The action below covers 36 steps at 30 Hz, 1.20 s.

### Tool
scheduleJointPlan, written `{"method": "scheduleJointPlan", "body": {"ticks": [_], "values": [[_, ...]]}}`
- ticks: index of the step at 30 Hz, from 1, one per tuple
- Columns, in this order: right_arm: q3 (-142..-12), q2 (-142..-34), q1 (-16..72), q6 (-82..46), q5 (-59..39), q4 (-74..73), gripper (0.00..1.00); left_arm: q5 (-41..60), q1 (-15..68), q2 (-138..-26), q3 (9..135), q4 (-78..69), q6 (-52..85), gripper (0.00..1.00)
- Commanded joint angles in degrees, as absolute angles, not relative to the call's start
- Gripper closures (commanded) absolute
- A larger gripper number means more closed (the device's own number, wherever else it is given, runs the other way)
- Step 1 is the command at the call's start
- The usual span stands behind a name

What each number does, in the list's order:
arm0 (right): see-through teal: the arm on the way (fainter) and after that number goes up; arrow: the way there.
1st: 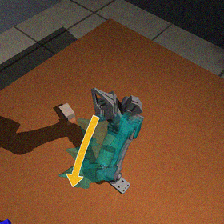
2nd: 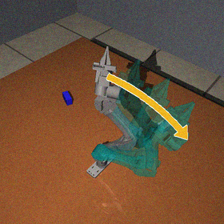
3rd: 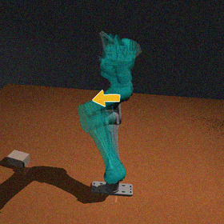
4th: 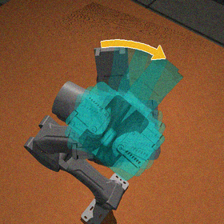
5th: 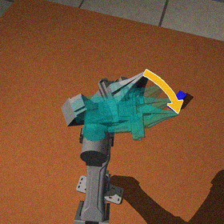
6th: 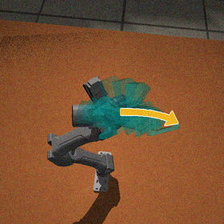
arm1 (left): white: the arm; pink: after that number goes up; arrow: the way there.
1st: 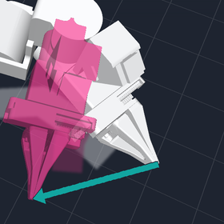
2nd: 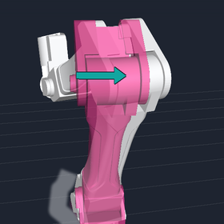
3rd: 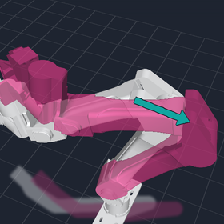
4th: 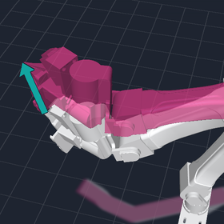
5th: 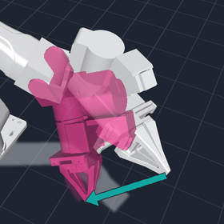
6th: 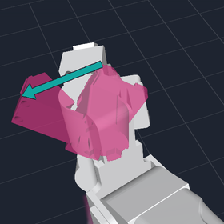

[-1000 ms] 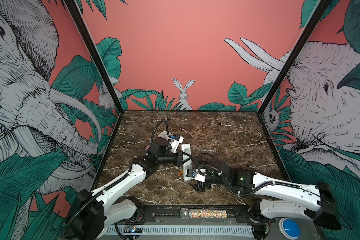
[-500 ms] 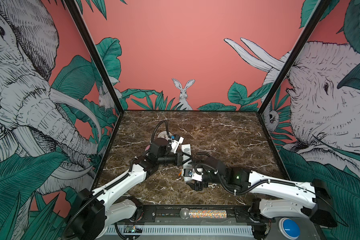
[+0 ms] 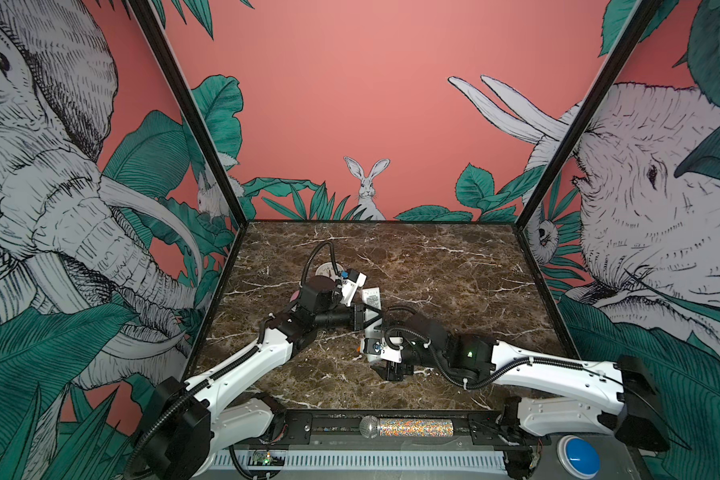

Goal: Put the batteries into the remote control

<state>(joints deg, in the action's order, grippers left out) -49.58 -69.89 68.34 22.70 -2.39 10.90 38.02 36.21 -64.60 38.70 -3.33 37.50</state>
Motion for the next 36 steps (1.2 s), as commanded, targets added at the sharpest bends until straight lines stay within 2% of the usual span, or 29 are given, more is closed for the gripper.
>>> {"method": "scheduleJointPlan", "body": {"ticks": [1,12,36], "values": [[-51.1,-71.0,68.7,22.3,-3.9,11.1,0.1,39.7,36.3,-63.7,38.7,-6.3,37.9,1.0],[-52.3,-72.7,68.9,22.0,-8.5,14.6,0.15,39.5,36.3,-64.0,39.2,-6.2,37.4,1.0],[-53.2,-72.7,68.9,21.6,-9.7,17.7,0.3,36.9,36.3,-64.6,40.7,-2.5,34.9,1.0]]}}
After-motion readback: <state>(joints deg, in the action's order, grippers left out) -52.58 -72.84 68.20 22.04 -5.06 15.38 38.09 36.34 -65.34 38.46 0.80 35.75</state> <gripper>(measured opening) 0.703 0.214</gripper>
